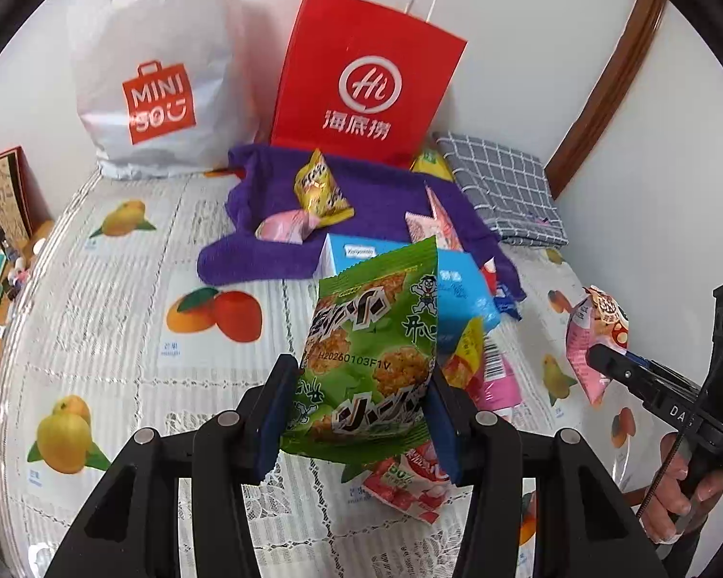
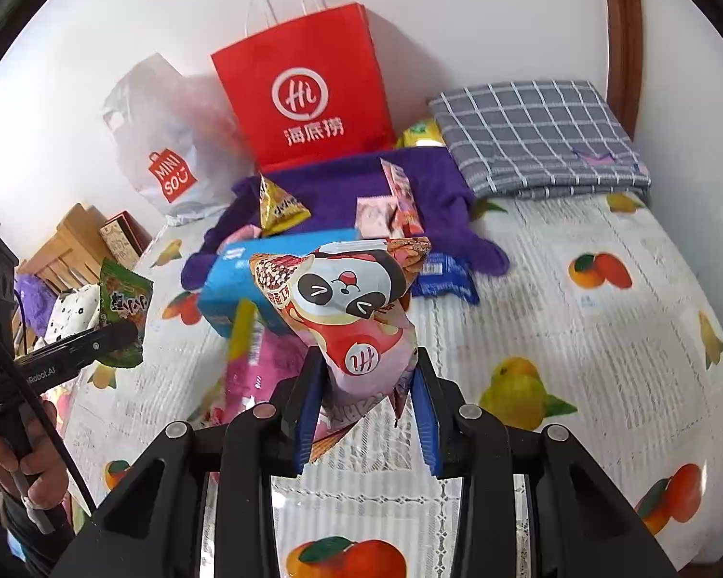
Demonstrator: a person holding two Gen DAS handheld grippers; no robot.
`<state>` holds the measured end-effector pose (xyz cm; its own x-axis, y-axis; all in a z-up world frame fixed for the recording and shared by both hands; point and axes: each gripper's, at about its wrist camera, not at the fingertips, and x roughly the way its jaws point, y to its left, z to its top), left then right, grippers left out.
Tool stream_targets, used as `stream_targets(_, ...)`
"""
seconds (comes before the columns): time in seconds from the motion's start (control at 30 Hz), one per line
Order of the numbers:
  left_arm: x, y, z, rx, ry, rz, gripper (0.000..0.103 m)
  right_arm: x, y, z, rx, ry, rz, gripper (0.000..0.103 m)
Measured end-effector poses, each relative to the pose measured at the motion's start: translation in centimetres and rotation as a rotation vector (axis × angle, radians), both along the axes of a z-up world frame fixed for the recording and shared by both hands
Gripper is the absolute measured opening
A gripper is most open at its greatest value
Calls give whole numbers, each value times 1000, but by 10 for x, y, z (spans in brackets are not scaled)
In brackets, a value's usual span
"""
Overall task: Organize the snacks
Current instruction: 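Carry the panda bag with the right tool while the left tool carries the green bag to the towel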
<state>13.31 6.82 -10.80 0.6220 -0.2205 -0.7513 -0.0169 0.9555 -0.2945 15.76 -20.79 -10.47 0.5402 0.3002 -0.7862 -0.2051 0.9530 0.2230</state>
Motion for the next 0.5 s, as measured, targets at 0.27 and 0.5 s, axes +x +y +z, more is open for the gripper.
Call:
stream_targets(0.27,-2,2,22,15,-40,6,48,2,5,17,-25,-31,-9,35)
stream_targets(0.5,-3,4,32,28,-52,16,48,2,7,25,-6,-60,-5,35)
